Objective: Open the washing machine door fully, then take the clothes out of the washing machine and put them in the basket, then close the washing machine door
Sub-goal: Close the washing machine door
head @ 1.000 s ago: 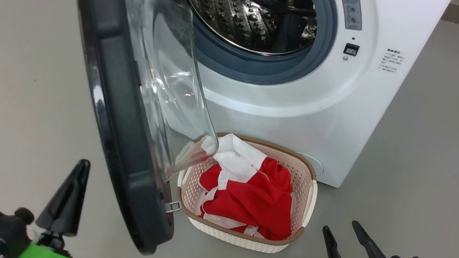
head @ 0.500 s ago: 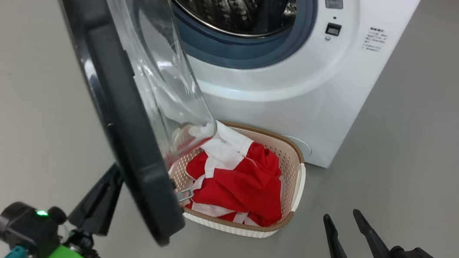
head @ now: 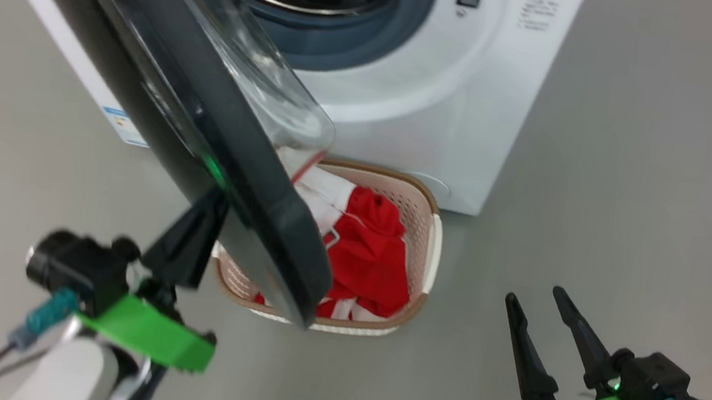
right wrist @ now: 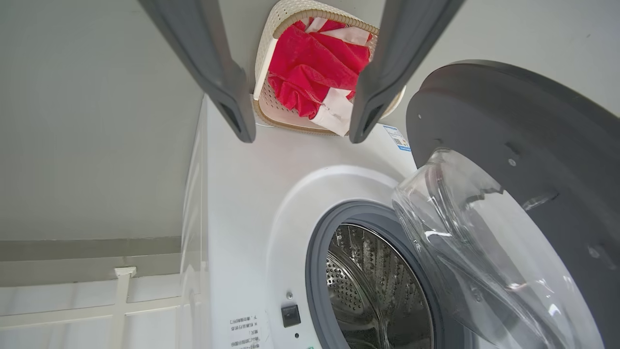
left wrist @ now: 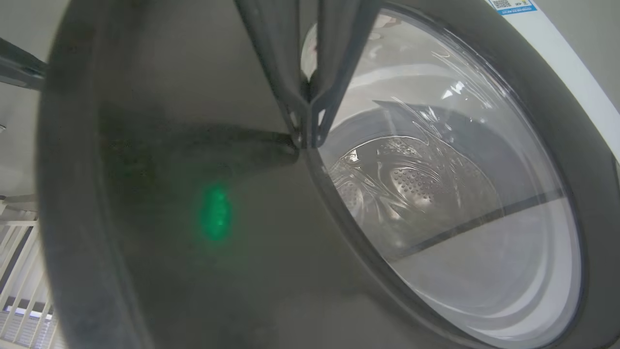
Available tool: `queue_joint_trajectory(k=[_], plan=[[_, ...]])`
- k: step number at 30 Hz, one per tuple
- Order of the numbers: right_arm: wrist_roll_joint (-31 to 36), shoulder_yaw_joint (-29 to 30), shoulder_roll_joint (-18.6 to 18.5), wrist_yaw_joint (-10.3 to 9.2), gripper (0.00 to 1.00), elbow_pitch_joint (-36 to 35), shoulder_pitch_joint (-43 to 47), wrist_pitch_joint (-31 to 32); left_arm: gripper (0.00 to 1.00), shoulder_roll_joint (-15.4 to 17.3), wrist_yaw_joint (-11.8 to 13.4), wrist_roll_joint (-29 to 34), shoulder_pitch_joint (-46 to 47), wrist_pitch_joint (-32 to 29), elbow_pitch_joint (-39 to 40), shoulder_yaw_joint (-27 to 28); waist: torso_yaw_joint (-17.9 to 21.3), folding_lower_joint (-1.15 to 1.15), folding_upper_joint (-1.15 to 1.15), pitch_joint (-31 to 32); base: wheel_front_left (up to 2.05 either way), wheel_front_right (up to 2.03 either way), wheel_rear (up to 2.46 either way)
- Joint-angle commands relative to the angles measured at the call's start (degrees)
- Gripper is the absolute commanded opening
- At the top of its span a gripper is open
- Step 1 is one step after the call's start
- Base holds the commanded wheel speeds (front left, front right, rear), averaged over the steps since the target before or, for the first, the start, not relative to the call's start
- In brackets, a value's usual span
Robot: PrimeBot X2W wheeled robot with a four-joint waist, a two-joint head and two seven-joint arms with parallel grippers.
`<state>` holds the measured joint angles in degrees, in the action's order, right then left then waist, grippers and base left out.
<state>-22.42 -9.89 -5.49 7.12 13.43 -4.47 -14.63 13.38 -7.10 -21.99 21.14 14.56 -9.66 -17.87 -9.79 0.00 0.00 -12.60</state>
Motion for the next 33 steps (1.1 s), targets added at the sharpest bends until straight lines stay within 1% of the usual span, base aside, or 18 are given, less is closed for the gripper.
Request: queue_joint_trajectory(k=[1, 9, 22, 28, 33], plan=[[0.91, -1.08, 0.07, 0.36, 1.00, -1.60, -1.85, -0.37, 0.00, 1.34, -0.39, -0.29, 2.99, 0.44, 1.08, 1.35, 2.34, 0.00, 0.00, -2.29, 0.00, 0.00, 0.00], [1.23, -0.20, 1.43, 0.36, 1.00, -2.33, -3.93, -0.37, 0.00, 1.57, -0.39, -1.75, 13.07, 0.44, -3.98, 0.69, 7.01, 0.00, 0.00, -6.26, 0.00, 0.00, 0.00], [0.91, 0.22, 2.54, 0.36, 1.00, -3.30, -6.61, -0.37, 0.00, 2.00, -0.39, -4.13, 28.15, 0.44, -14.60, 2.09, 13.83, 0.00, 0.00, -11.03, 0.00, 0.00, 0.00], [-0.89, -0.36, 2.59, 0.36, 1.00, -3.68, -7.06, -0.37, 0.00, 2.59, -0.39, -4.13, 33.32, 0.44, -19.18, 2.38, 16.34, 0.00, 0.00, -12.00, 0.00, 0.00, 0.00], [-1.55, -0.25, 2.60, 0.36, 1.00, -3.85, -6.79, -0.37, 0.00, 3.01, -0.39, -4.43, 34.77, 0.44, -21.55, 2.74, 17.34, 0.00, 0.00, -11.81, 0.00, 0.00, 0.00]])
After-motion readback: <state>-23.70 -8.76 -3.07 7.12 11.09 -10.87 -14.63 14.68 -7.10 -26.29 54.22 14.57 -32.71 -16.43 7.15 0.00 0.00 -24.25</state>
